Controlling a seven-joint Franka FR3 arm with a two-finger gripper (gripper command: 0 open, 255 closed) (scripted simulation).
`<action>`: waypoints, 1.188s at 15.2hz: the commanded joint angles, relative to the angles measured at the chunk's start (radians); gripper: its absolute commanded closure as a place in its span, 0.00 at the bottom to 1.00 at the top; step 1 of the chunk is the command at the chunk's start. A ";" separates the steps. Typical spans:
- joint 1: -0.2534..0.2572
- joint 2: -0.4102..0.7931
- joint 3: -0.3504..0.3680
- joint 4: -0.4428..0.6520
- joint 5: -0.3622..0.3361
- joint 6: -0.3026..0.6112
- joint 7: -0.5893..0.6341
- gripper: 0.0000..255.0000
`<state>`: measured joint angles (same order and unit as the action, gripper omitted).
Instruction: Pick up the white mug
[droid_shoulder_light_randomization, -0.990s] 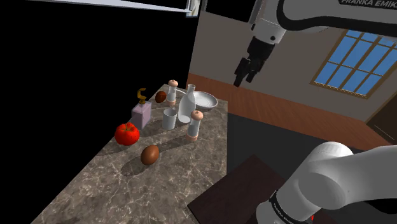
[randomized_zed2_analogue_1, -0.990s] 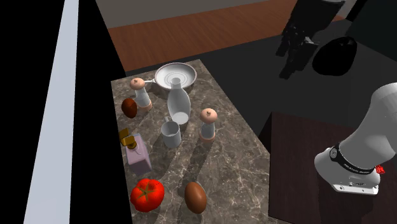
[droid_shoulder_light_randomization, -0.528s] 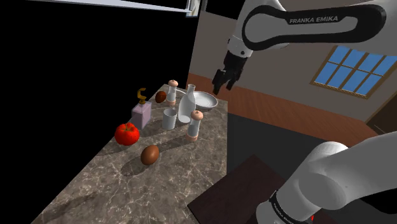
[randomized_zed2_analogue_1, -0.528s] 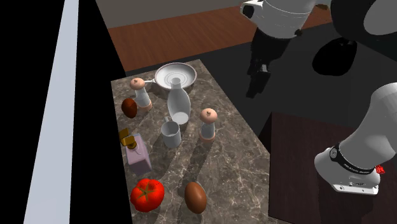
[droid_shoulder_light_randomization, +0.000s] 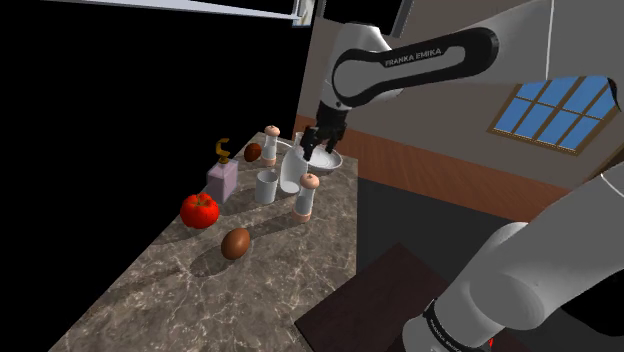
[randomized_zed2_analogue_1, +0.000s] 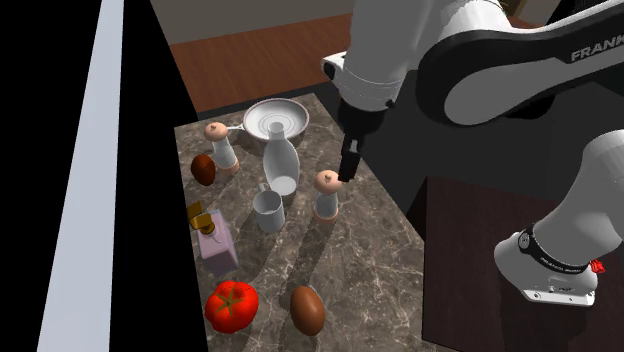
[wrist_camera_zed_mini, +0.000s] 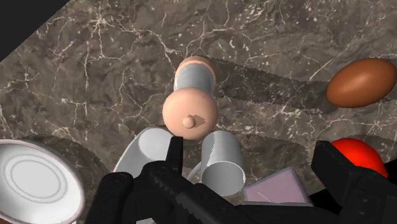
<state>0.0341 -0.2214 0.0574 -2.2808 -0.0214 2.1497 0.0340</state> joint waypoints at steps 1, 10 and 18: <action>0.001 0.076 0.006 0.039 -0.005 0.036 0.014 0.00; 0.018 0.419 0.022 0.245 -0.047 0.162 0.091 0.00; 0.049 0.736 0.013 0.523 -0.078 0.192 0.142 0.00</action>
<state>0.0789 0.4726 0.0720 -1.8032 -0.0974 2.3462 0.1713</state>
